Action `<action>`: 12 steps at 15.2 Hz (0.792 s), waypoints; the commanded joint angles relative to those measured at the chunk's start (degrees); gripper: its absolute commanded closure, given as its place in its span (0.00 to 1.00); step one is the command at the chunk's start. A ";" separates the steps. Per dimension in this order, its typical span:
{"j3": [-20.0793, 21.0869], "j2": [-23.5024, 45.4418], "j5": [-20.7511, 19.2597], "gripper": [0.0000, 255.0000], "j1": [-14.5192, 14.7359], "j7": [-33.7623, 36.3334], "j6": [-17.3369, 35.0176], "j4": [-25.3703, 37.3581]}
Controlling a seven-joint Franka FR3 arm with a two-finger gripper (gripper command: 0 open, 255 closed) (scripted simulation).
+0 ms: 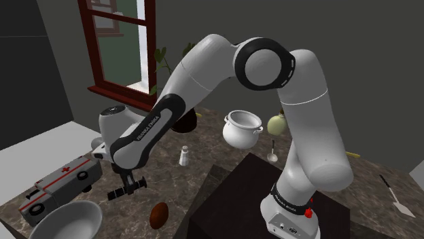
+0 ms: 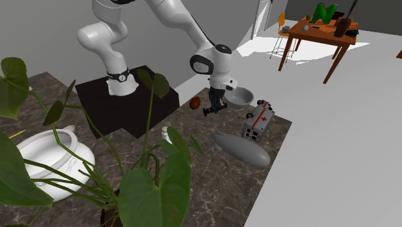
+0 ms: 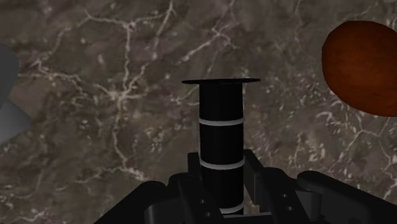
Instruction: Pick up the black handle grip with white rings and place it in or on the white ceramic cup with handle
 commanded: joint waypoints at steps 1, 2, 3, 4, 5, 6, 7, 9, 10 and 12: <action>0.17 -1.28 0.19 1.00 -0.14 -0.09 -1.05 -0.24; 0.25 -1.91 0.28 1.00 -0.21 -0.13 -1.57 -0.35; 0.33 -2.53 0.37 1.00 -0.27 -0.16 -2.09 -0.44; 0.41 -3.14 0.47 1.00 -0.33 -0.20 -2.62 -0.52; 0.48 -3.75 0.56 1.00 -0.39 -0.24 -3.16 -0.59; 0.56 -4.35 0.66 1.00 -0.45 -0.28 -3.70 -0.64; 0.63 -4.94 0.75 1.00 -0.51 -0.32 -4.25 -0.68; 0.77 -6.11 0.94 1.00 -0.62 -0.40 -5.36 -0.73; 0.84 -6.68 1.04 1.00 -0.67 -0.44 -5.93 -0.74; 0.98 -7.81 1.23 1.00 -0.78 -0.52 -7.07 -0.71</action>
